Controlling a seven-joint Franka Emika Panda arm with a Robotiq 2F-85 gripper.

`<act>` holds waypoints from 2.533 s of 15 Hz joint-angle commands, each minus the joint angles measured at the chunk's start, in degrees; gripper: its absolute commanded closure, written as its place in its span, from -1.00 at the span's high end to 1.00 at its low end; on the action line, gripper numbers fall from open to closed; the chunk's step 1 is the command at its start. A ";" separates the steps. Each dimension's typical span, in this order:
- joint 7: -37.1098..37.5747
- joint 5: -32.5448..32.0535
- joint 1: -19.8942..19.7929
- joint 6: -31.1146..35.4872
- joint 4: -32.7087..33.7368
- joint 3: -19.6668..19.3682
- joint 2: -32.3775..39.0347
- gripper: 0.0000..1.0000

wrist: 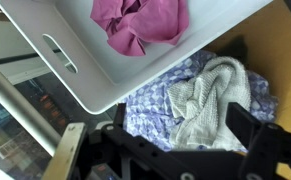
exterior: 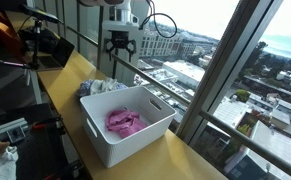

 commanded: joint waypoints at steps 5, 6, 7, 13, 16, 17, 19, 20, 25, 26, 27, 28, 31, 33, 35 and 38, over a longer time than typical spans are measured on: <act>0.55 -0.70 6.00 2.54 2.50 4.86 3.90 1.00; 0.32 -0.62 6.41 3.15 2.73 5.17 4.79 1.00; 0.21 -0.61 6.79 3.77 2.99 5.41 6.06 1.00; 0.61 -2.28 7.75 9.53 2.78 5.11 15.24 1.00; 0.55 -2.99 7.57 11.33 2.74 4.73 20.58 1.00; 0.51 -3.16 7.53 11.65 2.89 4.56 22.28 1.00; -0.76 -1.94 6.52 10.92 3.51 5.09 25.70 1.00; -1.09 -1.67 6.15 10.55 3.80 5.24 27.07 1.00; -2.62 -1.35 4.80 9.19 6.39 5.45 30.65 1.00; -2.91 -1.22 4.55 8.93 6.80 5.45 30.80 1.00; -3.08 -1.12 4.36 8.68 7.11 5.41 30.91 1.00; -3.33 -1.01 4.09 8.39 7.19 5.37 30.79 1.00; -4.16 -0.77 3.17 8.41 6.52 5.39 29.27 0.47; -4.59 -0.60 2.49 8.19 5.94 5.51 27.24 0.23; -4.91 0.04 1.57 7.49 4.72 5.81 24.02 -0.10; -5.98 1.94 0.21 5.43 3.28 6.29 19.24 -0.53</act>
